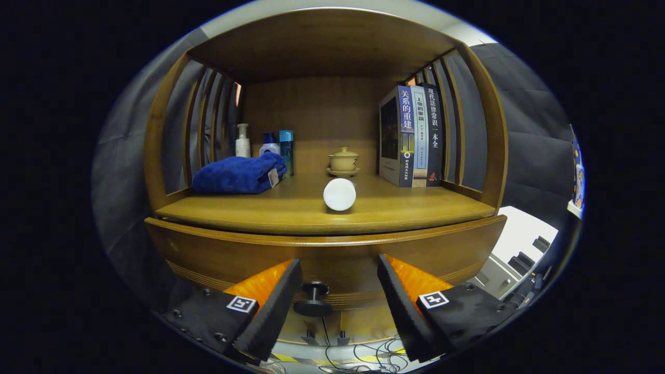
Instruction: Pull open the drawer, take out the items inside it, and place them on the countertop above the cabinet.
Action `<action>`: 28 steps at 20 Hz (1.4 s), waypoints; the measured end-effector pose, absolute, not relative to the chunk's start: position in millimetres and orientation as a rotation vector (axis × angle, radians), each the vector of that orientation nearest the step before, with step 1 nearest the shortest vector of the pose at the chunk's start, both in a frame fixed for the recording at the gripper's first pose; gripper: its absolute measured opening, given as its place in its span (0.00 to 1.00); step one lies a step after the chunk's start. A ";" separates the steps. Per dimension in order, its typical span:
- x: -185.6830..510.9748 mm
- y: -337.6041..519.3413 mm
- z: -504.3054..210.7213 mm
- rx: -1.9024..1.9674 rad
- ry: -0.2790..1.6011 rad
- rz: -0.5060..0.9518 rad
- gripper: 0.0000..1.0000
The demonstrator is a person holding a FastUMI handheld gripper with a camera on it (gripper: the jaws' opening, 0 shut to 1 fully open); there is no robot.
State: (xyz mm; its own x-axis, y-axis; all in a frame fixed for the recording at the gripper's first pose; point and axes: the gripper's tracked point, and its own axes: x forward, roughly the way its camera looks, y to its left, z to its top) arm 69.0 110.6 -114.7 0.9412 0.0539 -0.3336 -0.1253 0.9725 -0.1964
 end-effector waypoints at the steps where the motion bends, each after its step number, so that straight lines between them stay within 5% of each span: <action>1: 75.4 110.7 -114.5 -0.220 0.332 0.093 0.98; 7: 80.2 104.9 -104.6 -0.217 0.335 0.066 0.99; 20: 61.7 118.2 123.0 -0.196 0.053 0.066 0.99; 28: 12.9 145.5 125.9 -0.111 0.086 0.116 1.00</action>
State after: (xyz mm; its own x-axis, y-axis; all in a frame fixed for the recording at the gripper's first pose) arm 12.9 145.5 125.9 0.9896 0.1103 -0.0918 -0.1199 0.9871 -0.1057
